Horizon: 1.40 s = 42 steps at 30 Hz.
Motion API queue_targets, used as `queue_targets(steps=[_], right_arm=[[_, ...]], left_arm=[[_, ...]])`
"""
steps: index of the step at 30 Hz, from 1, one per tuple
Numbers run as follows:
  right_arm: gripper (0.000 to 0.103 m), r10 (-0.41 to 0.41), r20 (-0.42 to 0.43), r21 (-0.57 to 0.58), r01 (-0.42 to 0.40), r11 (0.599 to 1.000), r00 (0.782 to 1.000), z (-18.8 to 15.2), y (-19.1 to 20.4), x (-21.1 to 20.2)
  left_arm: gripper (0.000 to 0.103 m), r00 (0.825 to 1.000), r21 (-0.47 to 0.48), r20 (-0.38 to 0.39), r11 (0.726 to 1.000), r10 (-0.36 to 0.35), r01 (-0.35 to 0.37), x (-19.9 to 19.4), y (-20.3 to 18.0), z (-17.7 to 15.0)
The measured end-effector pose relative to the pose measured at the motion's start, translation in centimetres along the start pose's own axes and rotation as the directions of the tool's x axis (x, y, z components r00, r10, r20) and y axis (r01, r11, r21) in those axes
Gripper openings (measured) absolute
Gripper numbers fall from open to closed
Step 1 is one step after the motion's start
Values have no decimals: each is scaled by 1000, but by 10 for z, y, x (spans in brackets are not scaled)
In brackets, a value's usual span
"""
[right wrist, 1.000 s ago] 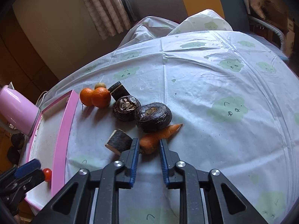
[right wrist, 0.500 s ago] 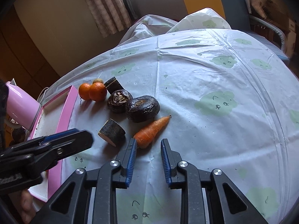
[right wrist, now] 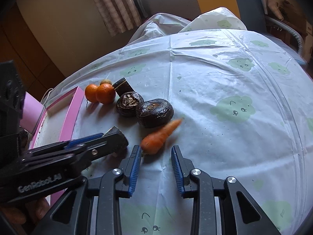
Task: Organize fruits
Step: 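Grasp the cut dark root chunk with the left tool while the right tool grasps the carrot, then place the root chunk in the tray with the left tool while the right tool places the carrot there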
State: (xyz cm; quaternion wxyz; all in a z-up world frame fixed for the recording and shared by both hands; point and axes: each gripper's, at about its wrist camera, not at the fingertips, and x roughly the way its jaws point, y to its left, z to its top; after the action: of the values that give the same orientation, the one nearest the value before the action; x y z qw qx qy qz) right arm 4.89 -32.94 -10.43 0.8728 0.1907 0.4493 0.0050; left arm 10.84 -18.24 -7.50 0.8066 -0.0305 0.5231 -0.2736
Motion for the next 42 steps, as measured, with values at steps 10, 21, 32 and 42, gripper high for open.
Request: queue_targets(steps=[10, 21, 32, 42], right_arm=[[35, -31, -1, 28, 31, 999, 1000, 10, 10, 11], [24, -100, -1, 23, 100, 995, 995, 10, 14, 11], [24, -75, -6, -74, 74, 994, 997, -10, 30, -6], [24, -11, 3, -221, 11, 975, 1000, -20, 73, -16]], left_arm=[[34, 995, -24, 82, 998, 53, -51, -44, 21, -14], [35, 958, -132, 203, 975, 203, -179, -104, 84, -27], [35, 930, -305, 152, 911, 334, -277, -114, 154, -51], [35, 915, -299, 182, 907, 361, -298, -134, 141, -68]])
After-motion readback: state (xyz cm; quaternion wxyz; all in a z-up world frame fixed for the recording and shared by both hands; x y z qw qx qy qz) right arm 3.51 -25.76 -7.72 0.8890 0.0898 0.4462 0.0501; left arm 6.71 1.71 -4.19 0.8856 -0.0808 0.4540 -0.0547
